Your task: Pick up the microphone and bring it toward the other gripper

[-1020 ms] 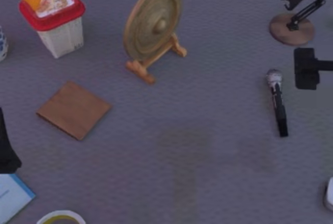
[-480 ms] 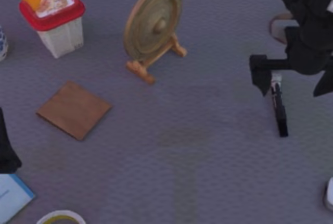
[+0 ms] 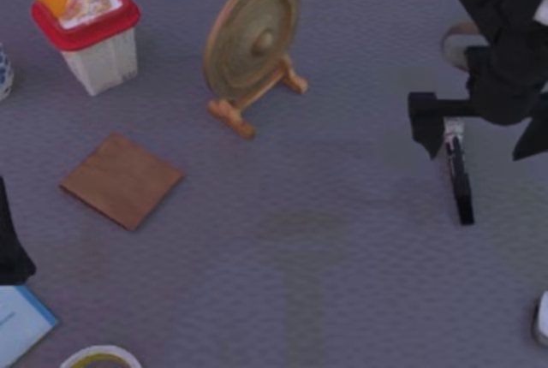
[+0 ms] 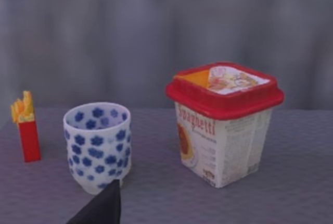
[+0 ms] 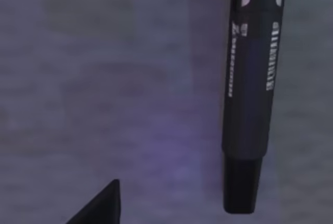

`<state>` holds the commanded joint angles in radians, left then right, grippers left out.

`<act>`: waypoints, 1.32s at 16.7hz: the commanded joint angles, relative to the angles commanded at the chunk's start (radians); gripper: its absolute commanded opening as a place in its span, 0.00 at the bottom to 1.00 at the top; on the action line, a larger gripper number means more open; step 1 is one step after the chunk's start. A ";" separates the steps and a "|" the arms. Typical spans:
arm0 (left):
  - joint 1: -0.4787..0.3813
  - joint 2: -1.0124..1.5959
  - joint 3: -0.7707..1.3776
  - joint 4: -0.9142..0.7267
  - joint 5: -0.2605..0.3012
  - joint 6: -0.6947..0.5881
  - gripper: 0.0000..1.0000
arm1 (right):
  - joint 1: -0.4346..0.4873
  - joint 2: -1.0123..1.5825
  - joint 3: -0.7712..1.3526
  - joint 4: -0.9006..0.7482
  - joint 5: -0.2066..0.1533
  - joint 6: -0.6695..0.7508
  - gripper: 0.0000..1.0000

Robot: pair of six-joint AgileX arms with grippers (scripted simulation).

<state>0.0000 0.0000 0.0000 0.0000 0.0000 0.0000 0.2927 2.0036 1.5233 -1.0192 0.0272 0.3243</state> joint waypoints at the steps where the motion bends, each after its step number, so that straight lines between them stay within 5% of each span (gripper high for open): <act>1: 0.000 0.000 0.000 0.000 0.000 0.000 1.00 | 0.001 0.012 -0.013 0.023 0.000 -0.001 1.00; 8: 0.000 0.000 0.000 0.000 0.000 0.000 1.00 | -0.001 0.150 -0.140 0.295 0.001 -0.001 1.00; 13: 0.000 0.000 0.000 0.000 0.000 0.000 1.00 | -0.001 0.164 -0.151 0.315 0.001 -0.001 1.00; 22: 0.000 0.000 0.000 0.000 0.000 0.000 1.00 | -0.001 0.164 -0.151 0.315 0.001 -0.001 0.32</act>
<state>0.0000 0.0000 0.0000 0.0000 0.0000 0.0000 0.2920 2.1672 1.3719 -0.7038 0.0286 0.3237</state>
